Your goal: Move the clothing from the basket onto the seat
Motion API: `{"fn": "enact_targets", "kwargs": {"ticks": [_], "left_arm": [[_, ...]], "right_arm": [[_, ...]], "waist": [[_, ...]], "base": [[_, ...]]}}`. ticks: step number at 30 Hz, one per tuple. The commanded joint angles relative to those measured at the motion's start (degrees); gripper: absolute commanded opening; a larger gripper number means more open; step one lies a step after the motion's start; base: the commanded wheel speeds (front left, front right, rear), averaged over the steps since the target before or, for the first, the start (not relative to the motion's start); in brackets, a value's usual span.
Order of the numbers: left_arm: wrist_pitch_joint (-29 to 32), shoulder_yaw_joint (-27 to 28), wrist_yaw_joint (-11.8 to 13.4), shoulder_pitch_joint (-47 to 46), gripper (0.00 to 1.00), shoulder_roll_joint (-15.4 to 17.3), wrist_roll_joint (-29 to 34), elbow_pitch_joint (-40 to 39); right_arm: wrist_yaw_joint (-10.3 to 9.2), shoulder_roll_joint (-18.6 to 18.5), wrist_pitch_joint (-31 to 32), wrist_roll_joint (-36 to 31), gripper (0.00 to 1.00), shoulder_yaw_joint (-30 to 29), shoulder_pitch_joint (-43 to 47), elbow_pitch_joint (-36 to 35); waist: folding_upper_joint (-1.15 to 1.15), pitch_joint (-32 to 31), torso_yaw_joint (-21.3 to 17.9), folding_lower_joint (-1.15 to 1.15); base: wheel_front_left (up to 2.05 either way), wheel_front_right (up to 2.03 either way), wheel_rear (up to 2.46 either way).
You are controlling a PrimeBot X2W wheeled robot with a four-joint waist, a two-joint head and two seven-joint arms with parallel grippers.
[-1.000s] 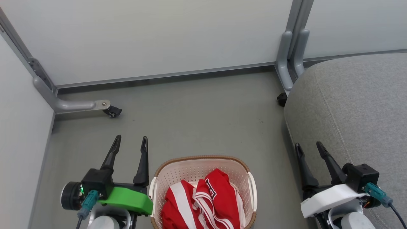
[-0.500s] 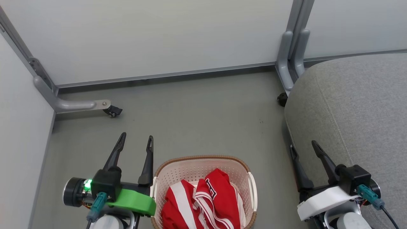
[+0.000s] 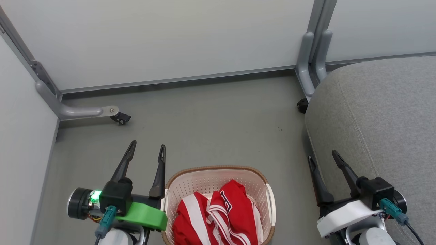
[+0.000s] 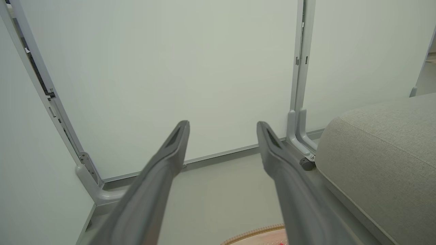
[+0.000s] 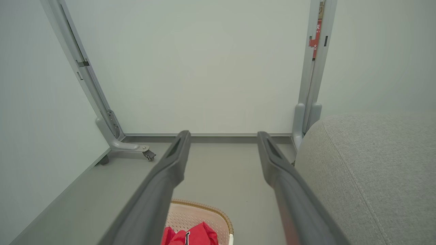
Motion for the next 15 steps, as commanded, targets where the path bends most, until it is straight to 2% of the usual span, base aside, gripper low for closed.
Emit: {"fn": "enact_targets", "kwargs": {"ticks": [1, 15], "left_arm": [[0.0, 0.2, -0.2, -0.5, 1.0, 0.1, -0.2, -0.1], [0.0, -0.4, -1.2, -2.6, 1.0, 0.0, -0.9, 0.7]], "right_arm": [[0.0, -0.3, -0.3, 0.0, 1.0, 0.0, 0.7, 0.1], [-0.01, -0.3, -0.3, -0.2, 1.0, 0.3, -0.9, -0.7]], "waist": [[0.0, 0.0, 0.0, 0.0], [0.0, 2.1, -1.0, 0.0]], "base": [[0.0, 0.0, 0.0], [0.0, 0.0, 0.0]]}}
